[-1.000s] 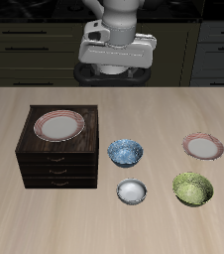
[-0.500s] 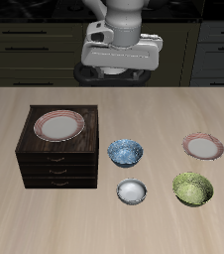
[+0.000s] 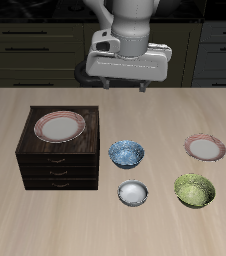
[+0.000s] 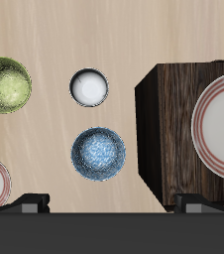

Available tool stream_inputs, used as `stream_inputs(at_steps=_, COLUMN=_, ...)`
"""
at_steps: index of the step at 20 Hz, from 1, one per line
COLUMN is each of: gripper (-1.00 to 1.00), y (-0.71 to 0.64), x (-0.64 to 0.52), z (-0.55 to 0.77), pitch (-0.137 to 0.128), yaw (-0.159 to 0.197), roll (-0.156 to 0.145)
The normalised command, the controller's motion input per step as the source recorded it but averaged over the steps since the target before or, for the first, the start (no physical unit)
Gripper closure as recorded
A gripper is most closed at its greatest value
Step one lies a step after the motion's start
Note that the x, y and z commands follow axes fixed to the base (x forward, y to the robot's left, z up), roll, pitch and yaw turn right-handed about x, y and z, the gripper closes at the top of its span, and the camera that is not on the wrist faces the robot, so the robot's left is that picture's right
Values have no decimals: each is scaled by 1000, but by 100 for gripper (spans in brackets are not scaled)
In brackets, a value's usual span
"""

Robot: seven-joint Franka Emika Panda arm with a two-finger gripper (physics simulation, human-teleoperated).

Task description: Place the white bowl onto the plate that is on the left side of the table

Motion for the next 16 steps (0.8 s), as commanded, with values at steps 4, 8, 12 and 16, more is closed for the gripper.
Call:
stream_inputs(at_steps=4, gripper=-100, y=36, x=251, z=28, pitch=-22, yaw=-22, roll=-24)
stream_inputs(at_steps=8, gripper=-100, y=98, x=292, z=9, pitch=-16, yaw=-10, roll=-14)
stream_inputs(at_steps=12, gripper=-100, y=122, x=259, z=27, pitch=-28, yaw=-19, roll=34)
stream_inputs(at_steps=16, gripper=-100, y=44, x=244, z=90, pitch=-38, yaw=-6, roll=5)
